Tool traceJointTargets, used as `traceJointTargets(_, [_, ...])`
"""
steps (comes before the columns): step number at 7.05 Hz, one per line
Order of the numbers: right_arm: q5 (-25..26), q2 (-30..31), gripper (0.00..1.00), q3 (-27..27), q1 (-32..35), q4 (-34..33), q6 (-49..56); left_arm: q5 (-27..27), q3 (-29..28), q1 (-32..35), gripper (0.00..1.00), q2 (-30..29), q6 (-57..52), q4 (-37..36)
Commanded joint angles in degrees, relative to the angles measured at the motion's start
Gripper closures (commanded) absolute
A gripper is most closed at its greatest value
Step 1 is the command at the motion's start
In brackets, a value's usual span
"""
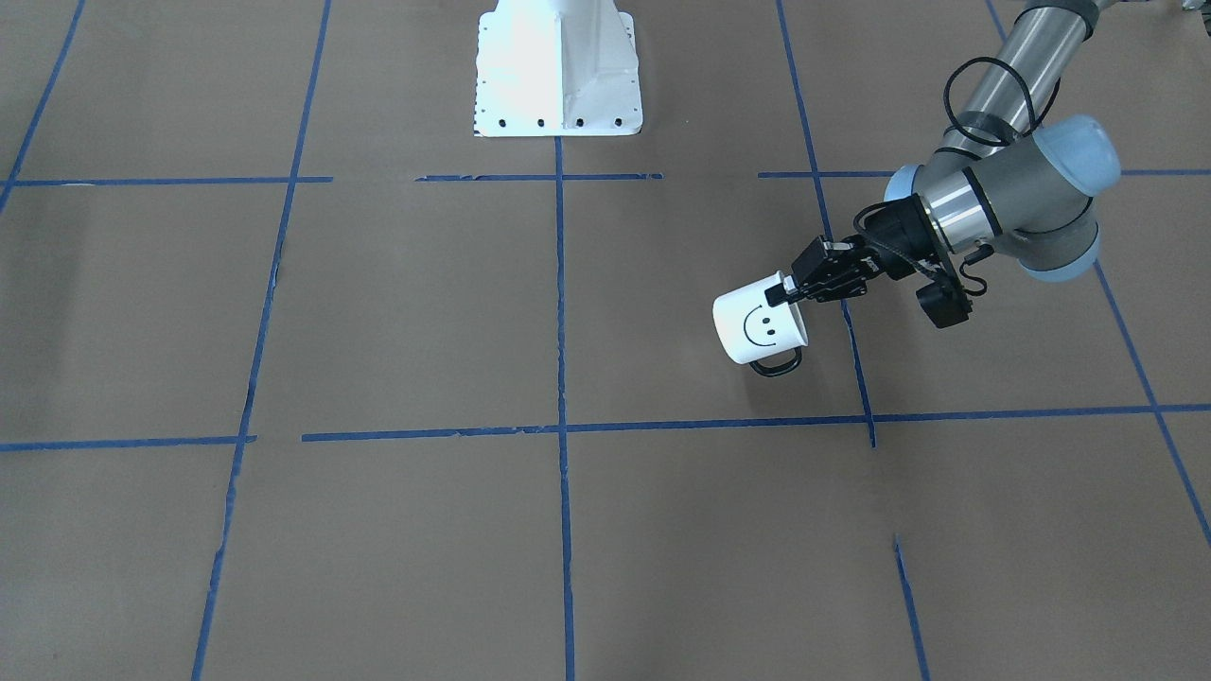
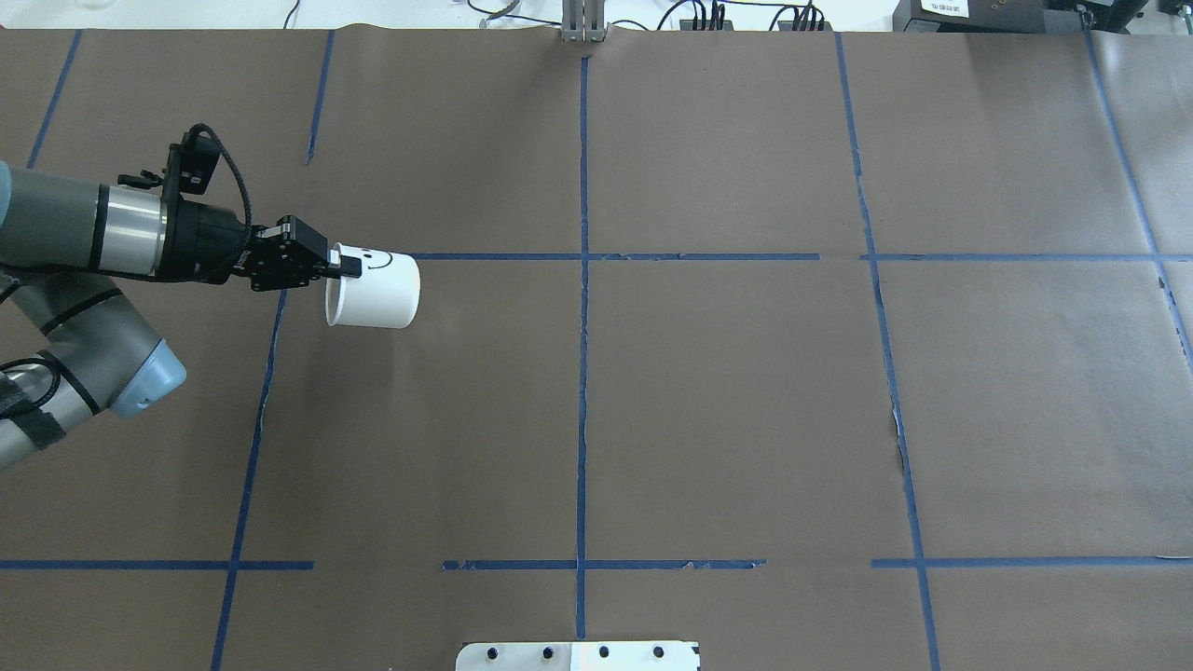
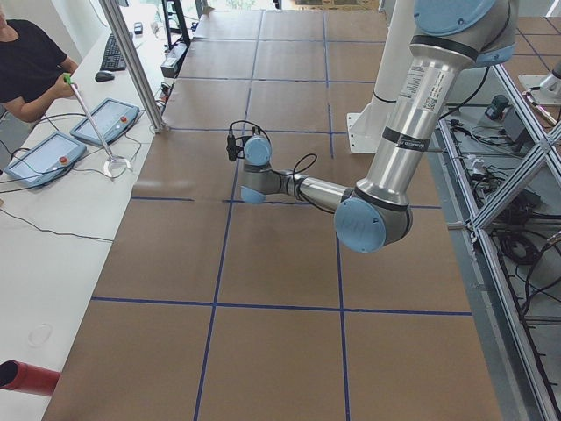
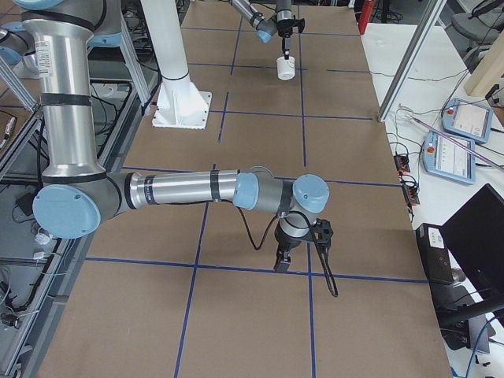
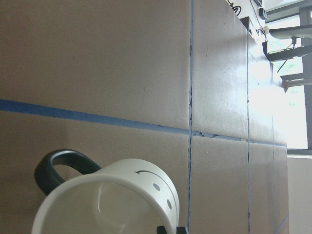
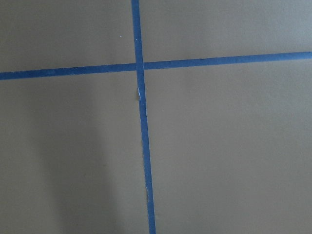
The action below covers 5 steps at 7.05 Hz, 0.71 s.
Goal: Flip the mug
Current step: 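Lift the mug with the left gripper and carry it toward the table center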
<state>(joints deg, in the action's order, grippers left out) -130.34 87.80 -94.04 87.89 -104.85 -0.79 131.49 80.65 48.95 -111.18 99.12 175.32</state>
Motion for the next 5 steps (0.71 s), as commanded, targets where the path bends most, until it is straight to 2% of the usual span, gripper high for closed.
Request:
traceJointTargets(1, [0.00, 0.00, 0.00, 0.00, 0.00, 0.00, 0.00, 0.61, 5.29, -0.26, 1.00, -2.98, -0.59, -12.66])
traceJointTargets(2, [0.00, 0.00, 0.00, 0.00, 0.00, 0.00, 0.00, 0.61, 8.18, -0.52, 1.00, -5.26, -1.98, -21.07])
traceJointTargets(3, [0.00, 0.00, 0.00, 0.00, 0.00, 0.00, 0.00, 0.26, 11.60, -0.53, 1.00, -7.54, -7.91, -31.51])
traceJointTargets(4, [0.00, 0.00, 0.00, 0.00, 0.00, 0.00, 0.00, 0.00, 13.38, -0.61, 1.00, -11.39, -11.80, -41.97])
traceJointTargets(5, [0.00, 0.00, 0.00, 0.00, 0.00, 0.00, 0.00, -2.44, 13.66, -1.40, 1.00, -15.78, -14.62, -50.69])
